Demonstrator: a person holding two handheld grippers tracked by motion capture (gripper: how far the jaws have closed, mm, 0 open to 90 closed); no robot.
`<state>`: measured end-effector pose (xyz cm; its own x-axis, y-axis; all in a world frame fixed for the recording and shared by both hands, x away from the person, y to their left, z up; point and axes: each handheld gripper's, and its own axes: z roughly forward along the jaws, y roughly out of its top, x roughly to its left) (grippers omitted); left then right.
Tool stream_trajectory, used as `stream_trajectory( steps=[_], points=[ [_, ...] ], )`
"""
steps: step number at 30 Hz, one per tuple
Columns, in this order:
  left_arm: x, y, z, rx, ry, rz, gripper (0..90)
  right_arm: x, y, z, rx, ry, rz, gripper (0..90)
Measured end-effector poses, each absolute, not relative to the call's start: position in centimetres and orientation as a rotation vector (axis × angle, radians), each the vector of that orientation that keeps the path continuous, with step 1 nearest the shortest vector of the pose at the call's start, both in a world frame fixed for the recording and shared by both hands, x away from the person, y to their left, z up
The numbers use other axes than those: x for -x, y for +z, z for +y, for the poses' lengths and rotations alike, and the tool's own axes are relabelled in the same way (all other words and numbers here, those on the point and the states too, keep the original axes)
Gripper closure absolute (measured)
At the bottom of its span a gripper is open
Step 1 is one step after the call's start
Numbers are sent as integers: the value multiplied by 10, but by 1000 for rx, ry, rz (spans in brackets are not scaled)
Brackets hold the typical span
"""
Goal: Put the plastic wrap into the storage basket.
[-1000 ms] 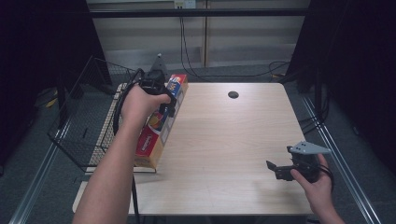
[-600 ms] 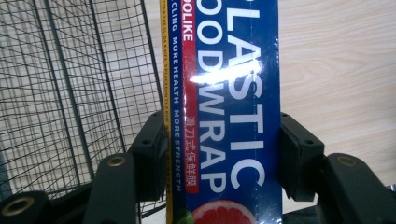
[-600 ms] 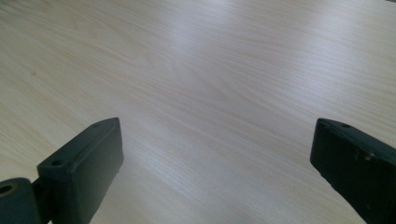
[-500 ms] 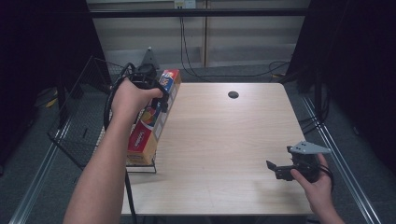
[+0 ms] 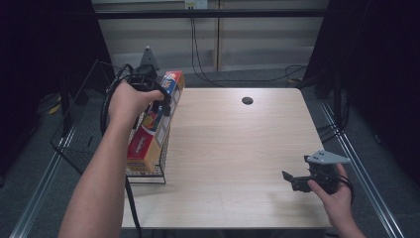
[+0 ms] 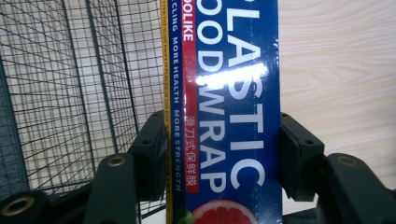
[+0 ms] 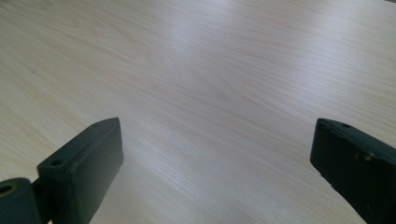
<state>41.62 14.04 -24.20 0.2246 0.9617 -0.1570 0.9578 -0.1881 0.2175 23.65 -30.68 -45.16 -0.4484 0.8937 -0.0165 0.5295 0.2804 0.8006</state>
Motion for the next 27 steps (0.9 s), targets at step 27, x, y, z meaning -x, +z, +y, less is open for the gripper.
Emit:
stream_trajectory(
  steps=[27],
  points=[
    [-420, -233, 179, -2154, 80, 1881, 443, -237, -453, -306, -1266, 1028, 2099, 26]
  ],
)
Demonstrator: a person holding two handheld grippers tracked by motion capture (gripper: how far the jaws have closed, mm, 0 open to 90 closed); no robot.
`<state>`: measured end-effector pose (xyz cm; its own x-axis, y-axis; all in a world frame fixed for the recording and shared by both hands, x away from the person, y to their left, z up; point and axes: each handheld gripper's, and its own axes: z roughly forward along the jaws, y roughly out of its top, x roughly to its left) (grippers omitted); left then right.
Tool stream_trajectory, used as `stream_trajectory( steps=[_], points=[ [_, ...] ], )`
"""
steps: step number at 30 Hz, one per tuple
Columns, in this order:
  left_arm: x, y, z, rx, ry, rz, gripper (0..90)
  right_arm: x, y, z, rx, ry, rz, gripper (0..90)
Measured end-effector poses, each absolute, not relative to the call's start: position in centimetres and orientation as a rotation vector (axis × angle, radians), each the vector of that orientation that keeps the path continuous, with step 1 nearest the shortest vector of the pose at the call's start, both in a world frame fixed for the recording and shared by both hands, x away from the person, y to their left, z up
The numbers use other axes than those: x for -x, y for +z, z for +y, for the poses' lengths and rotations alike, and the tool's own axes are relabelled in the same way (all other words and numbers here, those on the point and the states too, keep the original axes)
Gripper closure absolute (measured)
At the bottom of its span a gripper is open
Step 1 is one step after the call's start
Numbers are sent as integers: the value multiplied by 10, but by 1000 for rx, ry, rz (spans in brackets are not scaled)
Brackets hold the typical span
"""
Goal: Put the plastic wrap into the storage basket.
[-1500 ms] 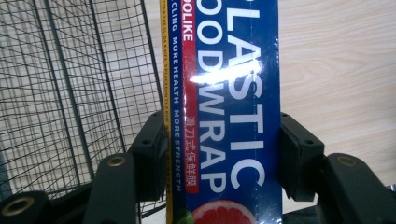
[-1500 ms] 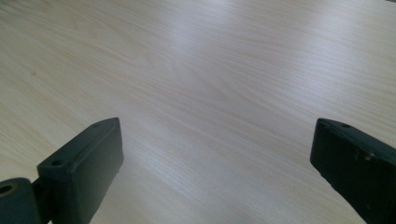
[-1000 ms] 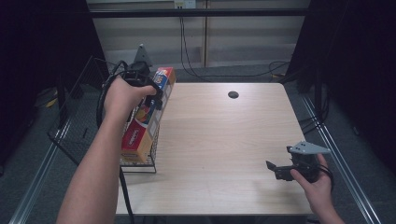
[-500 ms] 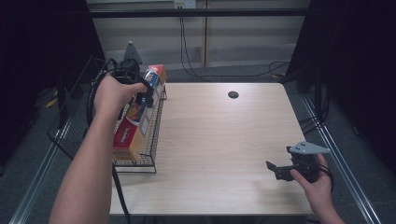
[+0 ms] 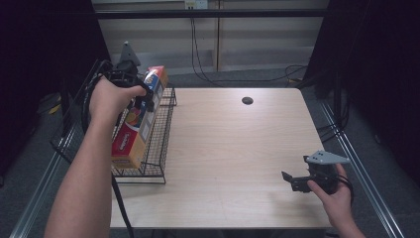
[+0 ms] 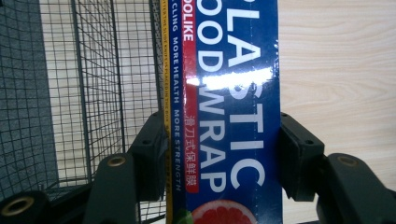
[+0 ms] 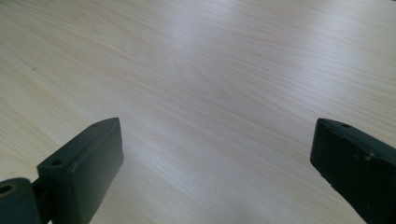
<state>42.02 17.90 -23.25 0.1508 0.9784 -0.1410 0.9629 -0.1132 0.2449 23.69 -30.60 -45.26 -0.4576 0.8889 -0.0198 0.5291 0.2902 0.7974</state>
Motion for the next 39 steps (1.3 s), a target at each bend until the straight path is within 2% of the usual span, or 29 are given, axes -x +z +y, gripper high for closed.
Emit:
stream_trajectory(
  steps=[11, 39],
  points=[
    [-420, -231, 195, -2118, 65, 1924, 443, -236, -452, -306, -1272, 1030, 2089, 26],
    [-428, -219, 218, -2098, 130, 1953, 443, -238, -453, -304, -1267, 1033, 2100, 26]
  ],
)
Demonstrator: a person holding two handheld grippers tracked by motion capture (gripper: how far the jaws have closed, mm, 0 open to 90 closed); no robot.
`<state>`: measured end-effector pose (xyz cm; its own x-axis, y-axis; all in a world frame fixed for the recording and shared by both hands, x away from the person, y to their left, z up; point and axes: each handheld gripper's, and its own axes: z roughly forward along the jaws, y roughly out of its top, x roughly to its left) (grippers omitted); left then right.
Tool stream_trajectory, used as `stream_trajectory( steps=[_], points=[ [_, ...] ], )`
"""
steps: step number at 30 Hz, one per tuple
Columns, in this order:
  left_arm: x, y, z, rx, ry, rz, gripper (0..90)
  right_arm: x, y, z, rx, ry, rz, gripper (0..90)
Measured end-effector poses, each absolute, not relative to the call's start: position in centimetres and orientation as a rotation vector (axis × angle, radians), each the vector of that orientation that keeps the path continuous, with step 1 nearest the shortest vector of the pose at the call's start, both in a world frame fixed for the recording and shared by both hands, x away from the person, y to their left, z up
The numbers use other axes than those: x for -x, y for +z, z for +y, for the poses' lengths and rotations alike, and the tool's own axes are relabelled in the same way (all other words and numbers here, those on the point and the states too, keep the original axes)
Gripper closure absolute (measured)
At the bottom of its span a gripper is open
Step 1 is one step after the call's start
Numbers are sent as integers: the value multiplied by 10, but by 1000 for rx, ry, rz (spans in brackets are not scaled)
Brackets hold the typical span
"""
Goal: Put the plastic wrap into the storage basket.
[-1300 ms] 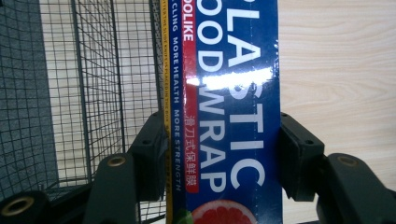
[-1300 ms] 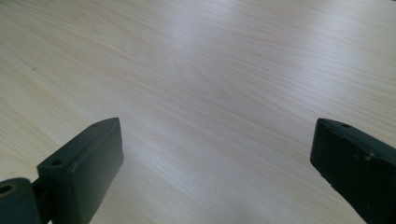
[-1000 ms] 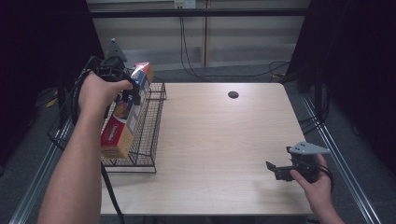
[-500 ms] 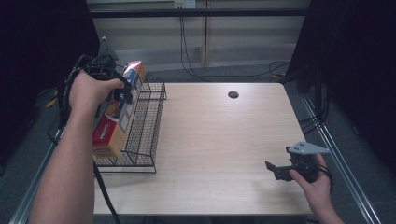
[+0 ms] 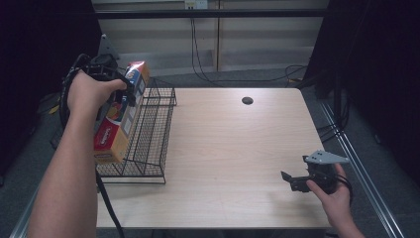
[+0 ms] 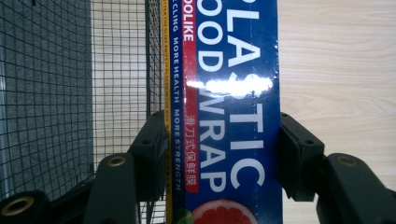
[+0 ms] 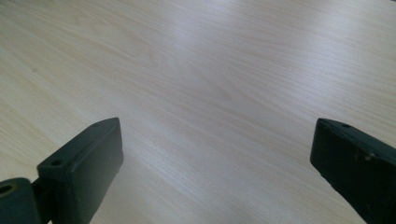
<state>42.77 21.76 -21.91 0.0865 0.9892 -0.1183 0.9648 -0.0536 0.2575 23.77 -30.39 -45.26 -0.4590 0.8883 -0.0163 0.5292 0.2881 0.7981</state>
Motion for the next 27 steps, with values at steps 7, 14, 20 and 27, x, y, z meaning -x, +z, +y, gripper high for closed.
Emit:
stream_trajectory(
  steps=[7, 14, 20, 27],
  points=[
    [-430, -219, 223, -2083, 144, 1966, 442, -238, -453, -304, -1265, 1032, 2101, 26],
    [-432, -221, 232, -2073, 146, 1981, 442, -238, -453, -304, -1269, 1029, 2097, 26],
    [-433, -224, 238, -2061, 149, 1998, 442, -239, -453, -304, -1267, 1025, 2096, 26],
    [-432, -230, 247, -2040, 159, 2021, 442, -239, -454, -303, -1268, 1024, 2098, 26]
  ],
)
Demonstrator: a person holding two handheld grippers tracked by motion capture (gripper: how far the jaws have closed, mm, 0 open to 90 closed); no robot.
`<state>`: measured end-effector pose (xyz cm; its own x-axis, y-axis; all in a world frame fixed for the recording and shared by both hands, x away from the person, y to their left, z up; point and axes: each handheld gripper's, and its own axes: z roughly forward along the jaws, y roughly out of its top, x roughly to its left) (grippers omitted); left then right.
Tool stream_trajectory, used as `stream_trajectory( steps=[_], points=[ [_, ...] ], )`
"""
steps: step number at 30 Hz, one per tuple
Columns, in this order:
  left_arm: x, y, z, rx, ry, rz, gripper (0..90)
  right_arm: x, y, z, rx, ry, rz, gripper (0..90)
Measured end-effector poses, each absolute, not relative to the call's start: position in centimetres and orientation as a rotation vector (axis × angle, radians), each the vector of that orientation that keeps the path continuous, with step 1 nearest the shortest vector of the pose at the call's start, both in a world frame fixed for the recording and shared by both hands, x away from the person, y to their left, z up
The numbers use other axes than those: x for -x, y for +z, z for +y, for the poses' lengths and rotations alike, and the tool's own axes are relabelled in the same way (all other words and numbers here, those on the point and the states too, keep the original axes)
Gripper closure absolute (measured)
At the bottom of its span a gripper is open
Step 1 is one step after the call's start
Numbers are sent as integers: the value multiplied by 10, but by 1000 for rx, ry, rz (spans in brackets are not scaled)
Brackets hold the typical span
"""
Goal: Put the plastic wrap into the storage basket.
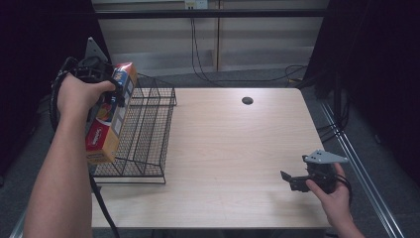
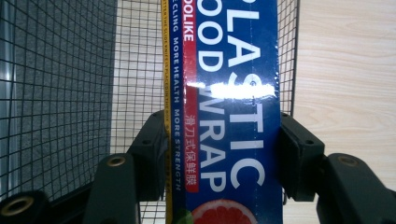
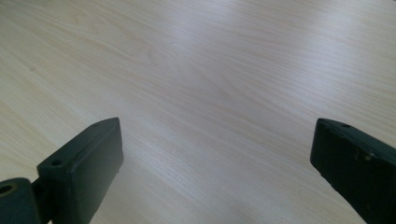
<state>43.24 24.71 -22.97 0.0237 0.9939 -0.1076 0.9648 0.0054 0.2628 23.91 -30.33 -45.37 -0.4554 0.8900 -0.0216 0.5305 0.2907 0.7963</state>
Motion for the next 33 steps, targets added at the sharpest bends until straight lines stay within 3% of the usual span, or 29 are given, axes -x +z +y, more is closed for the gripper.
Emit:
stream_trajectory(
  steps=[33],
  points=[
    [-431, -242, 272, -2000, 165, 2070, 441, -239, -454, -302, -1267, 1022, 2102, 26]
  ],
)
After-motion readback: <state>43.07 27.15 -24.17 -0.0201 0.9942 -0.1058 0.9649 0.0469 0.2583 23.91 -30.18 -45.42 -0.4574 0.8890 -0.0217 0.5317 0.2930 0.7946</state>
